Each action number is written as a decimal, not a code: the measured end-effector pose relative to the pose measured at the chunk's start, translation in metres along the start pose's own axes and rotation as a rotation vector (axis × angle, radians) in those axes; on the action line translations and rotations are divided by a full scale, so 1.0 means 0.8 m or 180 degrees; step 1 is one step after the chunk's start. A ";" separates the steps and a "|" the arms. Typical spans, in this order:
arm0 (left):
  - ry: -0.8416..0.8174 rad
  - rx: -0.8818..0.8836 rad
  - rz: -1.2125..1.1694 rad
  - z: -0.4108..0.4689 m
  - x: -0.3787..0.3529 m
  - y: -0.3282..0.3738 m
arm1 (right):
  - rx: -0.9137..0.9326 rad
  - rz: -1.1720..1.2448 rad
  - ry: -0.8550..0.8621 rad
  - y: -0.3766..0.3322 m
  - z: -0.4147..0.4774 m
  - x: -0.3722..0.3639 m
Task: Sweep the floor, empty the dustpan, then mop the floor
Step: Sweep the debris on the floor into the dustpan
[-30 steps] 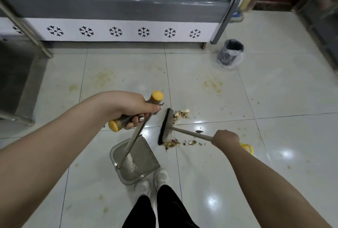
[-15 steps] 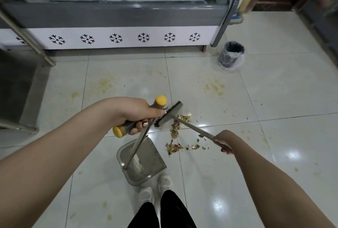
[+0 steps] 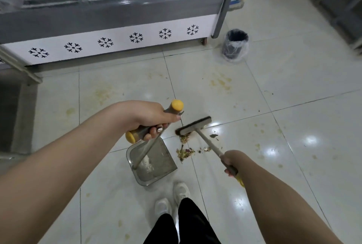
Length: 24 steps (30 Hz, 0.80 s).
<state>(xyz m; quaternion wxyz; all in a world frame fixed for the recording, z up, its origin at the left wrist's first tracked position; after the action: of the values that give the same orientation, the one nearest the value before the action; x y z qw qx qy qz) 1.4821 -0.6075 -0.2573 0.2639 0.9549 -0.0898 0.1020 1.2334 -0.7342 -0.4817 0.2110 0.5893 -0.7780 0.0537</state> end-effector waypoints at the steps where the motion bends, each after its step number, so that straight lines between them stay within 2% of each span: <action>1: -0.0016 -0.0003 0.0054 -0.001 -0.002 0.004 | -0.0047 0.0125 -0.0028 0.011 -0.003 0.001; 6: -0.0019 -0.0045 0.0223 -0.009 -0.013 0.020 | -0.0183 0.0683 -0.0272 0.058 -0.033 0.026; 13: -0.0068 -0.0058 0.0313 -0.014 -0.020 0.025 | 0.0280 0.0800 -0.0360 0.090 -0.069 0.078; 19: -0.0083 -0.0061 0.0248 -0.016 -0.024 0.027 | 0.0361 -0.0341 0.0535 0.055 -0.075 0.120; 22: -0.0092 -0.0079 0.0215 -0.014 -0.026 0.028 | 0.0553 -0.1279 0.1595 0.032 -0.092 0.147; 24: -0.0090 -0.0103 0.0182 -0.012 -0.026 0.028 | 0.0640 -0.1811 0.2112 0.022 -0.099 0.153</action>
<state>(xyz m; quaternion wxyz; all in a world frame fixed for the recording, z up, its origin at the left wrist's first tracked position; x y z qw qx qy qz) 1.4557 -0.6192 -0.2436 0.2750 0.9489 -0.1224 0.0945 1.2110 -0.8121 -0.3588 0.3972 0.7483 -0.4661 0.2550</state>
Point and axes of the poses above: each hand's wrist, its own z-axis towards the middle knuckle, its own x-axis out of the back of the hand, y = z × x, the point moved 4 cm from there along z, towards the middle knuckle, and after that the axes turned 5 degrees about -x, right-handed, at the moved point
